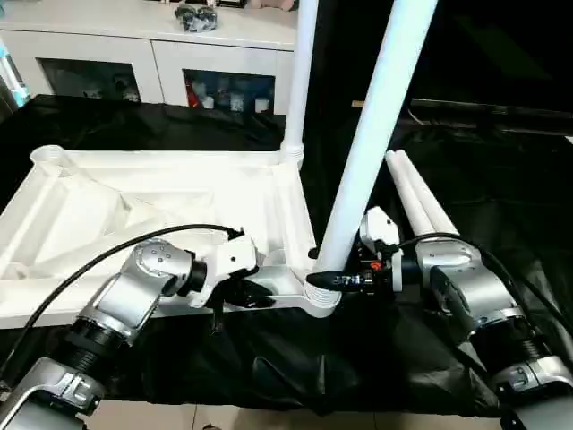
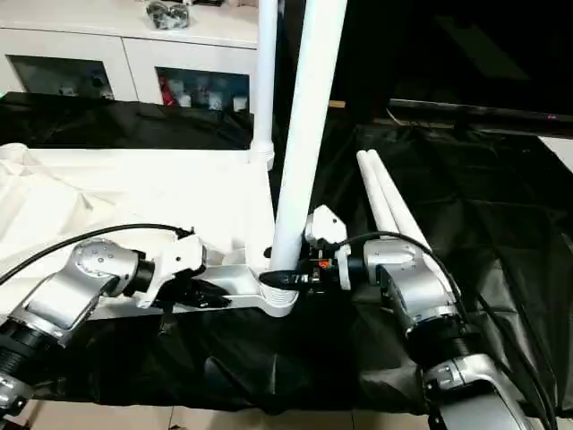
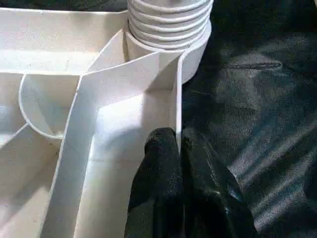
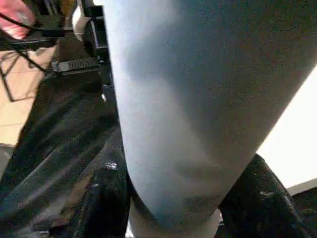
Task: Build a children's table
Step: Insert table leg to table base
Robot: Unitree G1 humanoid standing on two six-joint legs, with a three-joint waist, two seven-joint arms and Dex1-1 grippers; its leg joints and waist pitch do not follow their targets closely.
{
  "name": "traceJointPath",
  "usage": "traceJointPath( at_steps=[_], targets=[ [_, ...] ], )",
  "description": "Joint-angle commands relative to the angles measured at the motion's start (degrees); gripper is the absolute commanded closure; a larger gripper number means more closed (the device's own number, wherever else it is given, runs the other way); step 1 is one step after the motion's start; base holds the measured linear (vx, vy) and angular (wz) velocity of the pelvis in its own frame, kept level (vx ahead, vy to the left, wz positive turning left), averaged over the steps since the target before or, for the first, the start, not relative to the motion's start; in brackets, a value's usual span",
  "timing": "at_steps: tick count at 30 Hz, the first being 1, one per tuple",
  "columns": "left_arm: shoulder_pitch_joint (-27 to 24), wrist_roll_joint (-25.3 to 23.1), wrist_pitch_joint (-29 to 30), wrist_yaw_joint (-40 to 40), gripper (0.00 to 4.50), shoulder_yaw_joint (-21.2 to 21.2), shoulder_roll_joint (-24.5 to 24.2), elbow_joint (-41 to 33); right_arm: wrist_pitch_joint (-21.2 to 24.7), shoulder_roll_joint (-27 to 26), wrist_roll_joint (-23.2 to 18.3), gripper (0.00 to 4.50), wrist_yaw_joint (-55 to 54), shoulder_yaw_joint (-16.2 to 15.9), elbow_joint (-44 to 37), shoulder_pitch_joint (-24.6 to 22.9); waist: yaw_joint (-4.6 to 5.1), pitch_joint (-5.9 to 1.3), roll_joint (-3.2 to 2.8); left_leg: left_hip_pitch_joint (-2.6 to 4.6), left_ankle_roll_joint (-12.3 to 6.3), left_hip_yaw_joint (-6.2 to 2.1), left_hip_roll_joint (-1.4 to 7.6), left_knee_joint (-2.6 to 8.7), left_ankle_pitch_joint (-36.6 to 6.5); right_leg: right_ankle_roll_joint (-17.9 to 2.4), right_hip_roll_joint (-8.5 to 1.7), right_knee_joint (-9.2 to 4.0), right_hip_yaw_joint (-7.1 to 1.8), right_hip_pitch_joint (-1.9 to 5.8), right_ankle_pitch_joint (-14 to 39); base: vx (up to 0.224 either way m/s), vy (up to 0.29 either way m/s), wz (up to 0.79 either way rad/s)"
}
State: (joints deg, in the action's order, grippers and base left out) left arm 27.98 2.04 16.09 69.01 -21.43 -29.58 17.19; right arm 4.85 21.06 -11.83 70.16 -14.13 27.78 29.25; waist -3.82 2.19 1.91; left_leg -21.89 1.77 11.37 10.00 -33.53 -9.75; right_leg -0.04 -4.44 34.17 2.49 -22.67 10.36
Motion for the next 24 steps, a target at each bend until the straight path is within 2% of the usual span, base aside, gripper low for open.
traceJointPath(
  at_steps=[1,4,6,10,13,16,18,19,21,23,24],
  targets=[
    [1.99,0.2,-0.09,-2.16,4.5,2.29,0.56,-1.03,1.11,0.07,5.97,2.61,-2.8,-4.11,5.73,-3.25,0.29,-2.48,-1.04,1.97,3.22,-2.05,3.48,5.0,-24.45,-11.28,-3.92,-4.48,-2.28,1.1,20.57,0.0,0.0,0.0],
    [1.71,0.23,-0.11,-2.29,4.5,2.17,0.63,-1.22,0.84,-0.2,6.12,2.61,-3.04,-4.2,6.08,-3.34,0.62,-2.37,-0.99,1.99,3.56,-2.36,3.49,5.04,-26.7,-9.95,-4.07,-4.89,-2.25,0.93,24.73,0.0,0.0,0.0],
    [1.78,0.25,-0.04,-2.48,4.5,2.08,0.9,-1.1,0.36,-0.63,6.0,2.61,-3.49,-3.89,6.77,-3.2,0.7,-2.29,-1.09,2.27,3.76,-2.48,3.51,5.02,-28.32,-9.41,-4.04,-5.17,-2.25,0.56,26.49,0.0,0.0,0.0],
    [1.7,0.38,0.0,-2.72,4.5,2.02,1.11,-1.05,0.01,-1.09,6.12,2.61,-4.54,-3.43,7.98,-3.1,0.77,-2.32,-1.03,2.2,3.7,-2.51,3.52,5.08,-28.66,-9.34,-3.99,-5.17,-2.29,0.52,26.05,0.0,0.0,0.0],
    [1.77,0.61,0.0,-3.15,4.5,2.39,1.36,-0.87,0.2,-2.23,5.77,2.61,-7.6,-1.86,9.85,-2.29,0.87,-2.34,-0.96,2.13,3.63,-2.45,3.53,5.13,-28.12,-9.88,-3.92,-5.03,-2.33,0.5,24.45,0.0,0.0,0.0],
    [2.17,1.21,0.63,-4.92,4.5,3.5,2.45,-0.86,0.78,-4.59,5.31,2.61,-15.42,1.48,14.9,0.39,1.31,-2.22,-0.91,2.0,4.06,-2.64,3.33,5.06,-29.27,-9.64,-4.12,-5.13,-2.19,0.49,27.23,0.0,0.0,0.0],
    [3.17,1.09,2.0,-9.15,4.5,4.9,4.58,-0.59,1.31,-6.68,5.0,2.61,-23.38,4.18,20.54,3.5,2.17,-2.17,-0.99,1.87,4.84,-2.96,3.3,5.11,-30.23,-9.07,-4.19,-5.15,-1.97,0.41,29.49,0.0,0.0,0.0],
    [3.17,1.09,2.0,-9.15,4.5,4.9,4.58,-0.59,1.31,-6.68,5.0,2.61,-23.38,4.18,20.54,3.5,2.52,-2.1,-0.97,1.76,4.98,-3.05,3.15,5.08,-30.68,-8.83,-4.11,-5.26,-1.79,0.43,30.41,0.0,0.0,0.0],
    [4.68,-0.26,6.22,-16.69,4.5,6.38,7.91,-0.26,2.06,-9.22,4.08,2.61,-31.16,7.01,25.83,6.7,2.69,-2.13,-1.11,1.98,5.15,-3.19,3.16,4.91,-31.68,-8.11,-4.31,-5.56,-1.67,0.3,32.38,0.0,0.0,0.0],
    [5.28,-1.88,8.68,-21.82,4.5,6.69,10.3,-0.68,2.15,-10.59,4.09,2.61,-35.08,7.91,28.22,8.32,2.65,-2.11,-1.14,2.28,4.91,-3.15,3.06,4.75,-32.08,-7.77,-4.11,-5.89,-1.52,0.07,32.51,0.0,0.0,0.0],
    [5.54,-2.72,10.33,-24.94,4.5,7.0,11.97,-1.0,2.15,-11.3,4.26,2.61,-36.98,8.2,29.37,9.09,2.6,-2.08,-0.95,2.28,4.48,-3.12,3.01,4.69,-31.83,-7.75,-4.11,-6.09,-1.48,0.05,32.33,0.0,0.0,0.0]
  ],
)
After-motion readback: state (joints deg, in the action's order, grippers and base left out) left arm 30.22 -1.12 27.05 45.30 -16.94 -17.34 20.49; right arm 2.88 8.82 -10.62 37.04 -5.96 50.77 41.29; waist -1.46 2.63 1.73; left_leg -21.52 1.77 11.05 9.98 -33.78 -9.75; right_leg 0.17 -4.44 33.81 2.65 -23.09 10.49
